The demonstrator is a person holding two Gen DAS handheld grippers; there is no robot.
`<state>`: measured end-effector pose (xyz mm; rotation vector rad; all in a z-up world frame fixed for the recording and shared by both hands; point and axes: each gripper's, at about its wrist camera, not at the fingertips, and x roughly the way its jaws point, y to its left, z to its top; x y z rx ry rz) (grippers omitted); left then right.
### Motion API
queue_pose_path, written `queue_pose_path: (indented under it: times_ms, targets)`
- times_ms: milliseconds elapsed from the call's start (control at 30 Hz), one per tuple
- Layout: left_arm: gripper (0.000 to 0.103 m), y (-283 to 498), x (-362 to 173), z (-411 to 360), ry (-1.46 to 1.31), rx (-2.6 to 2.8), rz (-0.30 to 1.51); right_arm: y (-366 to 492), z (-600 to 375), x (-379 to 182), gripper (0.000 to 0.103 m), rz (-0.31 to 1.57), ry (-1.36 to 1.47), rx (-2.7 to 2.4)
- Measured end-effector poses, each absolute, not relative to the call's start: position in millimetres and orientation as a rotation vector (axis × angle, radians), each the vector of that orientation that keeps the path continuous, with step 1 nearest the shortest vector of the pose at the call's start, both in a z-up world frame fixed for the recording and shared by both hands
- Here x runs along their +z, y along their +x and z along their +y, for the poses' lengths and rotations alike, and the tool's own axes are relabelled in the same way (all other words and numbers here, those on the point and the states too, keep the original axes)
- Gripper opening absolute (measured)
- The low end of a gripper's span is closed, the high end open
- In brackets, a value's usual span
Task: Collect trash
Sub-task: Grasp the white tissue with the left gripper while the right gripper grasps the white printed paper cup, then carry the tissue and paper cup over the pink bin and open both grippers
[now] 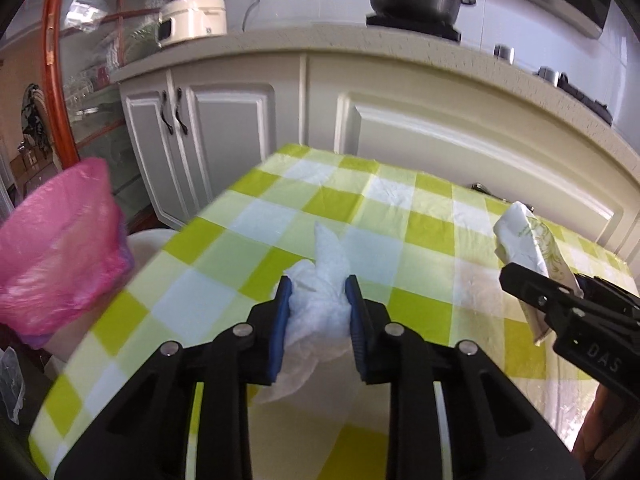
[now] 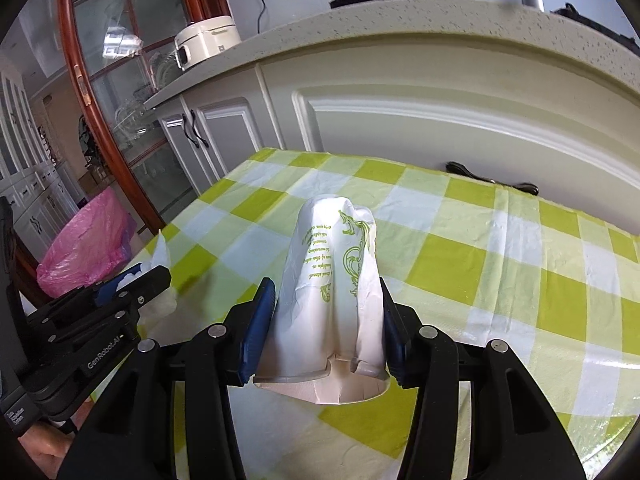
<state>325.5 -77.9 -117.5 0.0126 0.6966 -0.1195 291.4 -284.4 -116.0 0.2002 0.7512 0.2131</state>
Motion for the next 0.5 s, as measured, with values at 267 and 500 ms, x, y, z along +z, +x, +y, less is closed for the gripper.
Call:
queue_pose_path:
  times_ms: [267,500]
  targets:
    - [0.025,276,-55,-1,-0.041,-0.033,0.551,276,-217,-63,0.048,0.650,0.118,0.329]
    - [0.025,250,-23,85,-0.053,0.078,0.482,275,-129,-25,0.048,0.581,0.047,0.460]
